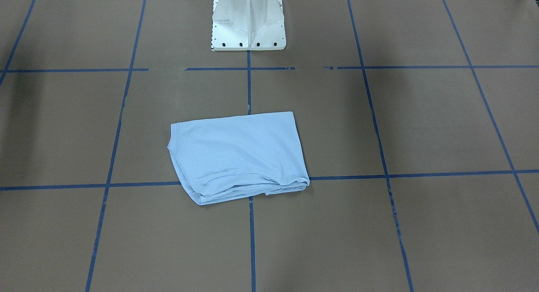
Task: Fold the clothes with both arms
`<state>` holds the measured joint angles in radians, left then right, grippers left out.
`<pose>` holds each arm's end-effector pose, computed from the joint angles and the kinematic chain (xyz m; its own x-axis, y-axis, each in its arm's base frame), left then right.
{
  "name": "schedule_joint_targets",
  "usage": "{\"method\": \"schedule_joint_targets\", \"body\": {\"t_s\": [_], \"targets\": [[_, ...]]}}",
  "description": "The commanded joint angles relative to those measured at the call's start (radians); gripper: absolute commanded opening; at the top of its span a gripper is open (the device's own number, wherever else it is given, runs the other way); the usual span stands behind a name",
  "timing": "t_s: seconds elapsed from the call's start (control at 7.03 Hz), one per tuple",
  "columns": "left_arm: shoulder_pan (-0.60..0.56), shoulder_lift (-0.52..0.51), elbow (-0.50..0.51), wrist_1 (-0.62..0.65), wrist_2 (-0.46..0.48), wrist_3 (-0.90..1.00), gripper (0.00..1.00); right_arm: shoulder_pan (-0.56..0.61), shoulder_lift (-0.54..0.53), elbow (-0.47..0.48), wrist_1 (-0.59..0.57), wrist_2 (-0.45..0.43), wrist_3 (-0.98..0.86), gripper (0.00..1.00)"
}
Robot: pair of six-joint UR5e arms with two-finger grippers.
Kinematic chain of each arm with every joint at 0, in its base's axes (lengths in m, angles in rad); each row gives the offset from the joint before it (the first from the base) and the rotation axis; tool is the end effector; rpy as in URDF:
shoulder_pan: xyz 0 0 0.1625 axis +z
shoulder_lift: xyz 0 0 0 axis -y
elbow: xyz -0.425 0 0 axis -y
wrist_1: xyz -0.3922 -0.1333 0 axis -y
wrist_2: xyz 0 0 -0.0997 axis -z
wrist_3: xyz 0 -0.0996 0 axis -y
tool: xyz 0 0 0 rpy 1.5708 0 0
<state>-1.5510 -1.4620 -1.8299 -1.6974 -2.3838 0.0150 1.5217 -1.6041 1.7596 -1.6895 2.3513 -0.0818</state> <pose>-0.0519 -0.4574 0.5649 0.6829 0.2265 -0.6945 -0.0293 0.9584 0.2838 0.0398 -0.4781 0.5936 0.7021 -0.1421 0.6978 0.1068 0.9898 0.0941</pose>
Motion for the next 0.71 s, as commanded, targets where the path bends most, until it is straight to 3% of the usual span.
{"method": "schedule_joint_targets", "body": {"t_s": [0.0, 0.28, 0.57], "targets": [[0.0, 0.0, 0.011, -0.001, 0.0, 0.0, 1.0, 0.0, -0.002, -0.005, -0.013, -0.004, -0.001, 1.0], [0.0, -0.003, 0.006, -0.002, 0.0, -0.001, 1.0, 0.002, -0.034, 0.001, -0.012, 0.015, 0.0, 1.0], [0.003, -0.021, 0.014, -0.001, -0.002, 0.0, 1.0, 0.012, -0.066, 0.065, -0.016, 0.014, 0.0, 1.0]]}}
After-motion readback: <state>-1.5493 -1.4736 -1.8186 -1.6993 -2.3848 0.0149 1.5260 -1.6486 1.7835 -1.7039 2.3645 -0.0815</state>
